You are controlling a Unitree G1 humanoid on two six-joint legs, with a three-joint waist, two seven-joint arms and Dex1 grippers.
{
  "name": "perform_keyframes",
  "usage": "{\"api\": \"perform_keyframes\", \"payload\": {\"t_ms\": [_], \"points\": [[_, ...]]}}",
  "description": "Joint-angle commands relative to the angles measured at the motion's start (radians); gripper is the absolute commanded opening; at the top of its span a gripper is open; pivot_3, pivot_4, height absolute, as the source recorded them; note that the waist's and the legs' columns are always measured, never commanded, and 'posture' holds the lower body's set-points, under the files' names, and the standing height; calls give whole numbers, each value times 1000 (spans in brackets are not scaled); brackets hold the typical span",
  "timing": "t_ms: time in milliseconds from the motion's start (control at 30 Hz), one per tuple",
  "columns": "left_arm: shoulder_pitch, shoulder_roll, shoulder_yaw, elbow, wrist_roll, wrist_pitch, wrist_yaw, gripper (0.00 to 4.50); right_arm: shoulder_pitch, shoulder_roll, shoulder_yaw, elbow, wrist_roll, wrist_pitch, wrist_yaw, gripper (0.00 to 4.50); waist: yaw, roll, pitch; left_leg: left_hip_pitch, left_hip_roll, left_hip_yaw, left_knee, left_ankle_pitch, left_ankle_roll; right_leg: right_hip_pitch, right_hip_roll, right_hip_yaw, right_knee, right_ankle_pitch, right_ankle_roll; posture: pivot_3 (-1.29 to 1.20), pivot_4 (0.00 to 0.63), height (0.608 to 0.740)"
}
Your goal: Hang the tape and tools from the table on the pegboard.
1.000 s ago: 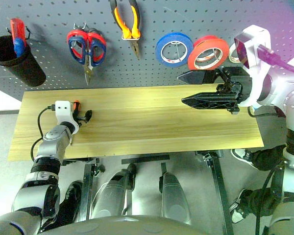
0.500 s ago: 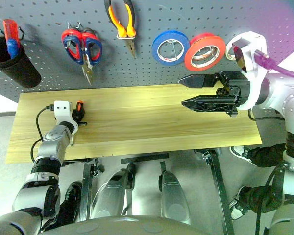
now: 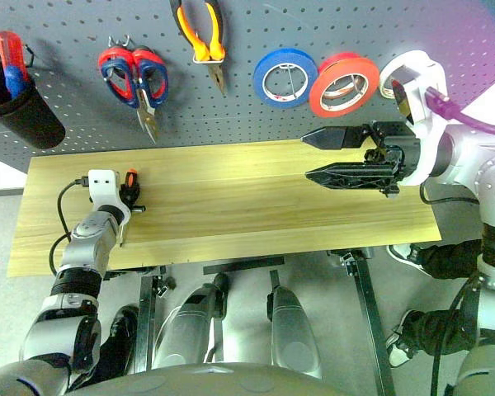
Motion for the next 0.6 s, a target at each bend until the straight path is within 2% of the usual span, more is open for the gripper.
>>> {"api": "perform_keyframes", "payload": {"t_ms": [33, 100, 167, 233, 600], "points": [[53, -11, -1, -11, -4, 33, -14, 1727, 6, -18, -8, -17, -6, -22, 14, 4500, 1, 0, 0, 0, 0, 0, 0, 0, 0, 0, 0, 0, 0, 0, 0, -115, 437, 740], [57, -13, -6, -18, 10, 44, 14, 2249, 7, -19, -7, -19, -9, -22, 16, 4500, 1, 0, 0, 0, 0, 0, 0, 0, 0, 0, 0, 0, 0, 0, 0, -115, 437, 740], [54, -17, -1, -18, 10, 69, 36, 3011, 9, -20, -2, -20, -14, -27, 19, 4500, 3, 0, 0, 0, 0, 0, 0, 0, 0, 0, 0, 0, 0, 0, 0, -114, 434, 740], [49, -15, 0, -12, 13, 77, 49, 3364, 11, -20, 3, -21, -19, -31, 21, 4500, 4, 0, 0, 0, 0, 0, 0, 0, 0, 0, 0, 0, 0, 0, 0, -114, 435, 740], [46, -6, -6, -38, -39, 206, -67, 3364, 15, -20, 12, -20, -38, -46, 24, 4500, 4, 0, 0, 0, 0, 0, 0, 0, 0, 0, 0, 0, 0, 0, 0, -114, 437, 740]]}}
